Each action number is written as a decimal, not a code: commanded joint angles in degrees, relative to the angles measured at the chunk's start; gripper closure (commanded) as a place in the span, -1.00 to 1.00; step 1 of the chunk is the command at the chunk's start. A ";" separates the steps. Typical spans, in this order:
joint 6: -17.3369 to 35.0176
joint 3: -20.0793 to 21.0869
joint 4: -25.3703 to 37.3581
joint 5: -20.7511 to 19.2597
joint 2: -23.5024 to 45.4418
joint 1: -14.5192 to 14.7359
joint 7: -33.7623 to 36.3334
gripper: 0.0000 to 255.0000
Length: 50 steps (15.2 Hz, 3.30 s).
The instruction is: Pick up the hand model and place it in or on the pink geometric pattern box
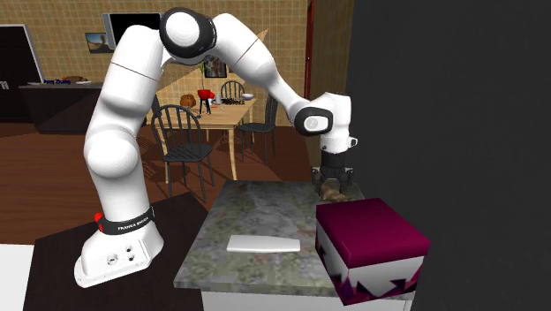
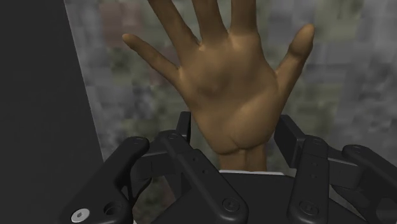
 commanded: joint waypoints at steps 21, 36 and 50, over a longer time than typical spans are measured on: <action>-13.72 -2.65 4.79 -5.24 -9.60 1.83 3.32 1.00; -19.08 -5.76 6.76 -6.18 -12.98 -2.54 -3.36 1.00; -21.05 -10.78 12.44 -1.80 -7.68 -15.47 -22.18 1.00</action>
